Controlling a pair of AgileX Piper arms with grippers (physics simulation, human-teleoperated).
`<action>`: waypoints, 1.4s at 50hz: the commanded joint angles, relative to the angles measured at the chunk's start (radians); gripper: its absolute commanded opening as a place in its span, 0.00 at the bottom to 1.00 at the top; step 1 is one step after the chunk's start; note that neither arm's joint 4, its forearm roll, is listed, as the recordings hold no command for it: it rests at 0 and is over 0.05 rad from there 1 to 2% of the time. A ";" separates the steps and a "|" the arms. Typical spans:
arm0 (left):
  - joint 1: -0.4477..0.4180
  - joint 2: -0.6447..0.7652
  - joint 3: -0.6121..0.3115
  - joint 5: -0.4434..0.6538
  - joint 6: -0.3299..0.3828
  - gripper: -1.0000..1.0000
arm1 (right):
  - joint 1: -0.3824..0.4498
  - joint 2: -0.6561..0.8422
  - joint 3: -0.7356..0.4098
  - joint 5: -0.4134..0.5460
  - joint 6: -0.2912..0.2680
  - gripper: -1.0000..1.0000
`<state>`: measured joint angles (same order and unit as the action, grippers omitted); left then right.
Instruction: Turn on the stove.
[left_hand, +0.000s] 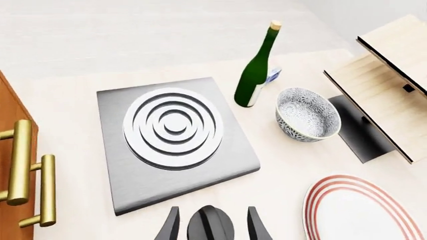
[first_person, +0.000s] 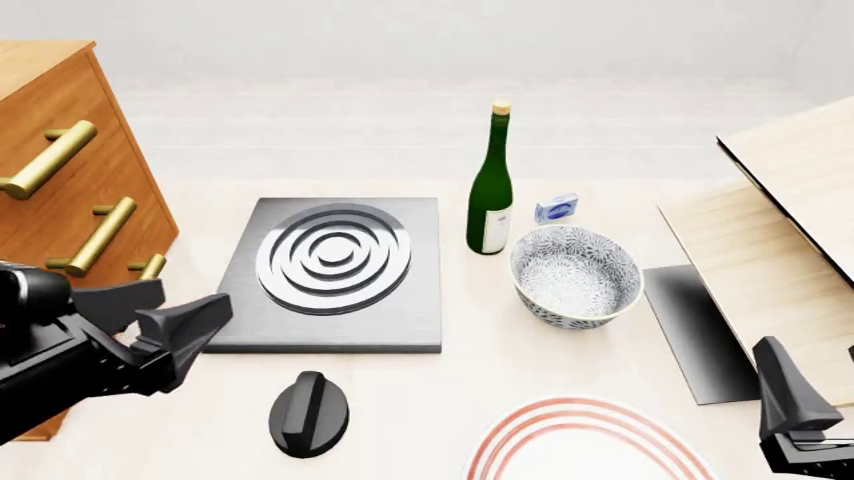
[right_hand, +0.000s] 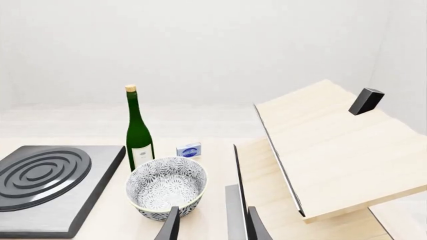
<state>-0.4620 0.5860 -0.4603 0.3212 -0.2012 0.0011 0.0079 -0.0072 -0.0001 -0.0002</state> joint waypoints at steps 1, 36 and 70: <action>-0.067 0.176 -0.058 0.011 -0.069 1.00 | 0.000 0.006 0.002 -0.003 0.007 1.00; -0.164 0.534 -0.002 -0.134 -0.107 1.00 | 0.001 -0.004 -0.002 0.003 -0.004 1.00; -0.147 0.793 0.030 -0.368 -0.071 1.00 | 0.001 -0.003 -0.004 0.007 0.001 1.00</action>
<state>-0.6083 1.3016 -0.4363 0.0181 -0.2789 0.0020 0.0060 -0.0096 0.0042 0.0005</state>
